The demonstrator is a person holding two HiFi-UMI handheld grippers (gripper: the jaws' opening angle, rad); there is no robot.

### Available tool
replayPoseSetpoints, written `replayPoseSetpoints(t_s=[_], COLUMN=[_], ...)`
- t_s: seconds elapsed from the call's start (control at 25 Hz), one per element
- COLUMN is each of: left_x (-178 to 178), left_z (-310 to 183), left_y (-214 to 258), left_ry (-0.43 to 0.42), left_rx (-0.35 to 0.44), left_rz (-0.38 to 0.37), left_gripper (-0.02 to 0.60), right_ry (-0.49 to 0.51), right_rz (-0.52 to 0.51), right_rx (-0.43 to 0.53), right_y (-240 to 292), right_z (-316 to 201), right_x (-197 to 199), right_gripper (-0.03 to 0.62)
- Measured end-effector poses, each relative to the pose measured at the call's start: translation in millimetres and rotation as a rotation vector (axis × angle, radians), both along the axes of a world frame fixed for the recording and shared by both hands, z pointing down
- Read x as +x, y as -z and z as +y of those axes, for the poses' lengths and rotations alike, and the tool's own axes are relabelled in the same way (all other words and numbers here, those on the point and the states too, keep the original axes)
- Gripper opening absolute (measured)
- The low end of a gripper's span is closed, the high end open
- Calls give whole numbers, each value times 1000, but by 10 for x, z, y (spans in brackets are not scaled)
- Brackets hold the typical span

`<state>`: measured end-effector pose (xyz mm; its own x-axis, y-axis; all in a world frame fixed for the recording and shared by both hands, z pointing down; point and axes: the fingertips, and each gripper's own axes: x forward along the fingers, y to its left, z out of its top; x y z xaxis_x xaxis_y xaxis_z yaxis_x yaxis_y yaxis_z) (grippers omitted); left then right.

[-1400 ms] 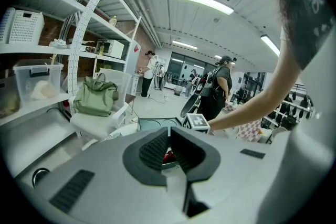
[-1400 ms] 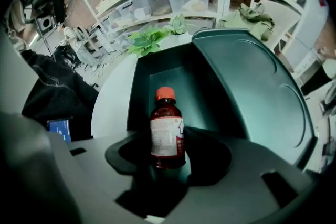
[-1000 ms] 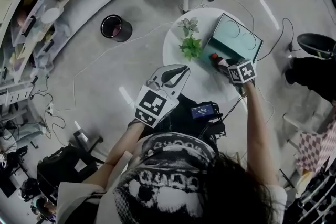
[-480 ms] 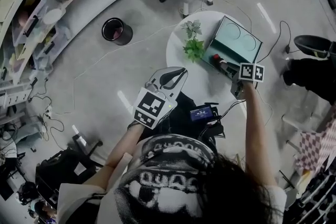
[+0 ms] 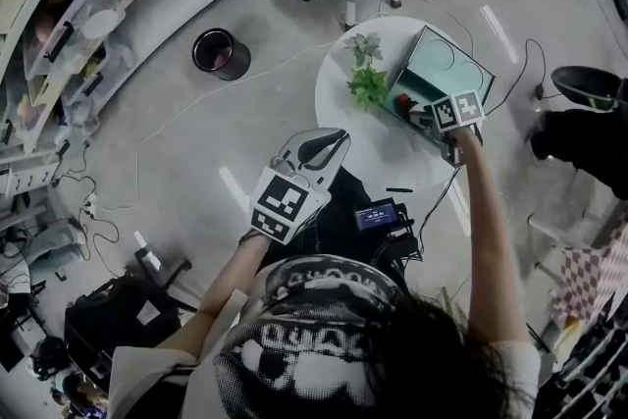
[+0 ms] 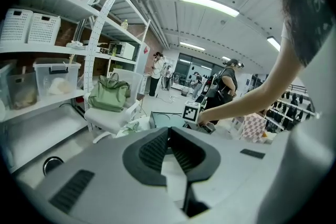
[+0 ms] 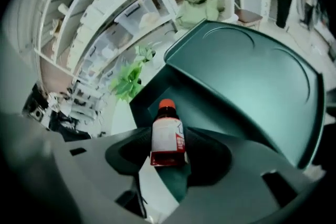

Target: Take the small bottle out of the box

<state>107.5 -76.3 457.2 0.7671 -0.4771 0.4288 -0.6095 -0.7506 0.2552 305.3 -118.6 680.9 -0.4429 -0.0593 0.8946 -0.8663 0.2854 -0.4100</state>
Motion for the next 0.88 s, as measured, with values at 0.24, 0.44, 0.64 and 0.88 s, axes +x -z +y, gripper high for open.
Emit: replayPoseSetpoints(t_s=[0.24,0.44,0.64,0.88], left_x=[-139,-163,-146,-114], left_z=[-2,-45,-64,-78], left_y=[-63,-74,-70,-43], left_ry=[33,63,55,49], left_rx=[-14,-19,-24,-5], left_rz=[-15,-11,-15,-10], left_gripper=[23,23,23,23], right_ry=[156,89,52,-54], right_rz=[178,141,190,108], right_rx=[17,41,73,95], right_y=[-241,-298,-323,-290], right_z=[-15,-47,-95,-95], right_x=[4,-16,15,7], right_gripper=[202,223,232,224])
